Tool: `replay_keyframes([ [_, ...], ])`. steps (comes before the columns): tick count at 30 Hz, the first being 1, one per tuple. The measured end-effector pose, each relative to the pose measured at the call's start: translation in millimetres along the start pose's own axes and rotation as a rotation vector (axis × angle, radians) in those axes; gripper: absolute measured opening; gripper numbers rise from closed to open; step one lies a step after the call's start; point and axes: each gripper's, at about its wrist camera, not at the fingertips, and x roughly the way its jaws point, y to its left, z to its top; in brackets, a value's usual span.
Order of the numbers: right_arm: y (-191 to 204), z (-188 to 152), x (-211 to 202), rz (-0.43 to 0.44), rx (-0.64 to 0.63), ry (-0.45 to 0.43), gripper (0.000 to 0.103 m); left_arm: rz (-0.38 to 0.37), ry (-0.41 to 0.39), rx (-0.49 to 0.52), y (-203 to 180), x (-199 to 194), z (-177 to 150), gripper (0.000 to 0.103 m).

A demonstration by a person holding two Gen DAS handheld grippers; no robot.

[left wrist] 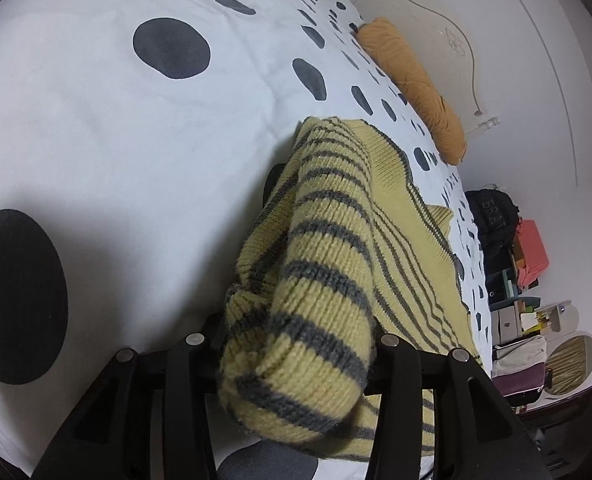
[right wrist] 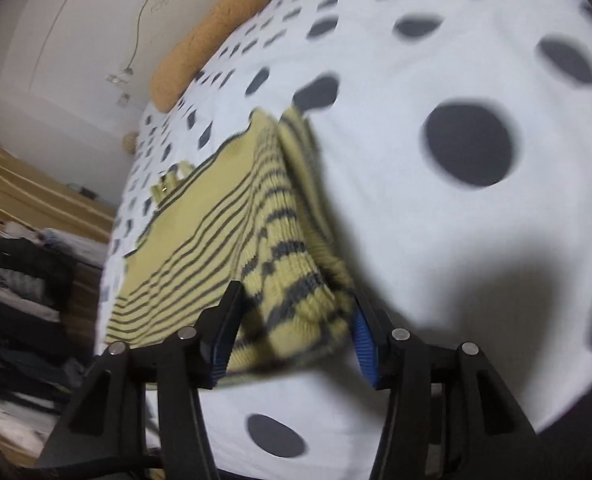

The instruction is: Fold large clothes

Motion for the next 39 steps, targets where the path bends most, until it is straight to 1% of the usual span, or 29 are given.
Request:
replay_keyframes([
  [2, 16, -3, -38, -0.125, -0.109, -0.128, 0.052, 0.006, -0.005, 0.008, 0, 0, -2, 0.046],
  [3, 26, -2, -51, -0.146, -0.153, -0.183, 0.052, 0.009, -0.007, 0.013, -2, -1, -2, 0.046],
  [4, 39, -1, -62, -0.149, -0.202, -0.23, 0.052, 0.012, -0.008, 0.018, -2, -1, -3, 0.047],
  [5, 58, -1, -66, -0.126, -0.262, -0.259, 0.052, 0.014, -0.009, 0.026, -3, -1, -3, 0.049],
  [7, 86, -1, -61, -0.049, -0.339, -0.278, 0.052, 0.014, -0.01, 0.053, -6, -1, -4, 0.052],
  [9, 122, -6, -34, 0.011, -0.423, -0.24, 0.052, 0.016, -0.006, 0.095, -11, 0, -6, 0.063],
  [10, 139, -10, -18, 0.038, -0.451, -0.224, 0.052, 0.024, -0.008, 0.114, -14, 0, -8, 0.065],
  [12, 169, -17, 22, 0.129, -0.481, -0.153, 0.052, 0.047, -0.017, 0.154, -21, 2, -13, 0.075],
  [14, 198, -29, 59, 0.195, -0.509, -0.097, 0.051, 0.072, -0.024, 0.194, -28, 4, -18, 0.082],
  [15, 209, -33, 79, 0.213, -0.532, -0.059, 0.033, 0.089, -0.026, 0.213, -32, 5, -21, 0.084],
  [16, 215, -35, 99, 0.22, -0.534, -0.011, 0.022, 0.103, -0.031, 0.226, -35, 7, -22, 0.085],
  [17, 219, -37, 121, 0.211, -0.529, 0.048, 0.019, 0.109, -0.034, 0.228, -35, 7, -23, 0.086],
  [18, 220, -42, 139, 0.185, -0.523, 0.085, 0.008, 0.109, -0.035, 0.225, -36, 8, -23, 0.087],
  [19, 218, -45, 155, 0.155, -0.516, 0.135, 0.007, 0.108, -0.034, 0.222, -36, 9, -23, 0.087],
  [20, 210, -48, 172, 0.097, -0.512, 0.17, 0.0, 0.108, -0.03, 0.22, -35, 10, -23, 0.087],
  [21, 203, -50, 180, 0.072, -0.522, 0.161, 0.0, 0.108, -0.024, 0.222, -36, 12, -22, 0.087],
  [23, 190, -50, 176, 0.097, -0.524, 0.14, 0.0, 0.112, -0.022, 0.228, -37, 12, -22, 0.087],
  [24, 189, -49, 169, 0.089, -0.527, 0.127, 0.0, 0.115, -0.027, 0.228, -36, 12, -22, 0.087],
  [26, 185, -49, 154, 0.043, -0.545, 0.084, 0.0, 0.124, -0.035, 0.224, -36, 12, -22, 0.086],
  [28, 185, -51, 137, -0.029, -0.579, 0.04, 0.0, 0.155, -0.049, 0.235, -39, 13, -23, 0.081],
  [31, 195, -61, 115, -0.064, -0.648, -0.001, 0.0, 0.188, -0.057, 0.251, -43, 13, -25, 0.078],
  [33, 200, -70, 104, -0.083, -0.682, -0.027, 0.0, 0.197, -0.053, 0.256, -44, 13, -25, 0.076],
  [34, 200, -74, 103, -0.099, -0.692, -0.036, 0.0, 0.197, -0.052, 0.256, -44, 13, -25, 0.076],
  [35, 199, -78, 108, -0.121, -0.7, -0.021, 0.0, 0.2, -0.05, 0.258, -45, 13, -25, 0.076],
  [36, 195, -81, 120, -0.147, -0.692, 0.021, 0.0, 0.202, -0.047, 0.262, -45, 13, -25, 0.076],
  [37, 191, -84, 132, -0.158, -0.687, 0.035, 0.0, 0.205, -0.043, 0.263, -45, 13, -24, 0.076],
  [38, 189, -87, 137, -0.165, -0.696, 0.017, 0.0, 0.207, -0.042, 0.263, -46, 12, -24, 0.073],
  [39, 189, -88, 138, -0.172, -0.705, 0.001, 0.0, 0.207, -0.048, 0.257, -47, 10, -23, 0.062],
])
